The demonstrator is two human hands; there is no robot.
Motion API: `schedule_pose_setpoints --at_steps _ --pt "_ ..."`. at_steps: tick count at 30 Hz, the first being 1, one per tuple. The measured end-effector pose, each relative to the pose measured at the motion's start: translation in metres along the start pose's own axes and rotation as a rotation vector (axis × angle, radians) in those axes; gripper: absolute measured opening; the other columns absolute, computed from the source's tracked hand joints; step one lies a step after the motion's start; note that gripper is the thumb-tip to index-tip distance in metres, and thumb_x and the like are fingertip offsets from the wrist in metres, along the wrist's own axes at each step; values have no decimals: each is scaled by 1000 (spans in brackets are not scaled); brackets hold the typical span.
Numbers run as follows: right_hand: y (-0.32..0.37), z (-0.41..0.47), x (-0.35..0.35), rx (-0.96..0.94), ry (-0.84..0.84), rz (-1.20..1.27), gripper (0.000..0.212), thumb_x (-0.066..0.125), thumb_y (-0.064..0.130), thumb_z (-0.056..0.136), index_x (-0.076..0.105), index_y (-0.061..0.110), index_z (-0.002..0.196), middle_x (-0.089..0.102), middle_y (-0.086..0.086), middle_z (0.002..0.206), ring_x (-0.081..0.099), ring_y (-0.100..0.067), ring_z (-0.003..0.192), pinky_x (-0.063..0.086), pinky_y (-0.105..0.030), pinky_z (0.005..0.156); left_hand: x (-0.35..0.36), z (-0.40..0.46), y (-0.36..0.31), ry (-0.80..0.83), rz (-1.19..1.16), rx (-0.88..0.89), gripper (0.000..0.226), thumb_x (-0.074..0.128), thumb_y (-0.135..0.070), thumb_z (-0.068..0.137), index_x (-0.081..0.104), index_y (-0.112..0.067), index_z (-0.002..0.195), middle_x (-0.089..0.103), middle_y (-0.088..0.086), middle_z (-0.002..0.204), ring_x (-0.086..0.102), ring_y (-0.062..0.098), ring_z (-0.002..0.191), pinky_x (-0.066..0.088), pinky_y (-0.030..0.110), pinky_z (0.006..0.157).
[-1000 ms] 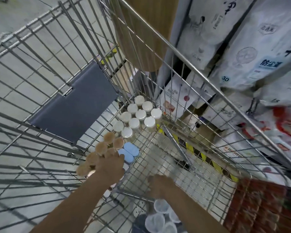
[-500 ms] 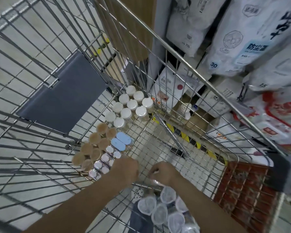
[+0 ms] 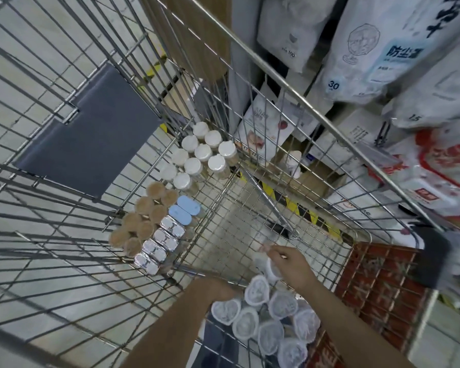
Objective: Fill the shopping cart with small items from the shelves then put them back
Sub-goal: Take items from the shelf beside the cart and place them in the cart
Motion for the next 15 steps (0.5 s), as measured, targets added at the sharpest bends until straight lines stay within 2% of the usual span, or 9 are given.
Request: schedule_pose_setpoints --at_steps 3,4,5,7,9,11,12,13,15 --pt "-4 -2 -4 33 -32 56 21 54 21 97 68 22 82 57 22 61 50 2 67 35 -10 59 4 1 -1 -27 -37 0 58 58 -56 86 61 -10 120 65 7 110 62 22 101 51 34 90" --pt "-5 -1 -4 45 -47 77 22 53 20 97 67 22 80 55 22 55 47 3 64 34 -10 57 3 1 -2 -45 -44 -1 54 60 -52 87 62 -9 118 66 7 102 63 20 94 53 33 87" --pt "-5 -2 -6 49 -57 96 23 53 18 97 65 22 78 54 22 54 46 3 63 33 -10 57 0 -1 -5 -60 -39 -7 50 60 -48 88 62 -8 118 66 7 102 63 21 94 53 34 88" --pt "-2 -6 -9 52 -79 140 19 51 15 97 65 18 85 62 17 73 53 -2 74 38 -15 65 -9 -9 -5 -94 -78 -17 44 59 -40 90 61 -7 119 64 10 116 62 23 101 51 36 94" --pt "3 -17 -16 73 -128 194 15 52 15 96 65 16 90 64 2 94 56 -13 91 42 -26 79 -21 -25 -5 -142 -138 -3 39 60 -37 90 60 -5 111 63 8 106 61 22 90 53 29 85" --pt "15 -35 -23 77 -161 233 15 52 16 96 66 16 92 63 -2 99 55 -20 97 41 -30 86 -39 -50 -3 -252 -194 27 33 64 -36 86 56 -7 99 55 2 87 55 15 73 48 20 59" --pt "21 -44 -28 80 -175 249 16 50 16 96 67 16 93 63 -2 100 55 -22 98 43 -32 88 -47 -61 -2 -318 -244 39 37 68 -37 81 53 -9 100 52 3 87 54 14 71 42 18 49" --pt "26 -55 -32 88 -186 278 19 49 16 97 68 17 94 62 -2 100 56 -24 98 47 -38 89 -53 -74 -1 -377 -314 57 44 72 -38 76 51 -11 104 52 5 92 56 16 74 39 18 46" --pt "43 -83 -41 104 -207 359 23 48 18 97 69 25 88 62 2 96 57 -24 97 50 -50 92 -61 -107 -4 -431 -475 156 55 77 -34 71 53 -7 112 57 8 102 60 16 77 44 17 47"
Point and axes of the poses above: each hand's wrist, its own z-axis towards the middle knuckle, its own x-axis out of the palm, y = z × x, the point moved 3 cm from there along z, towards the middle knuckle
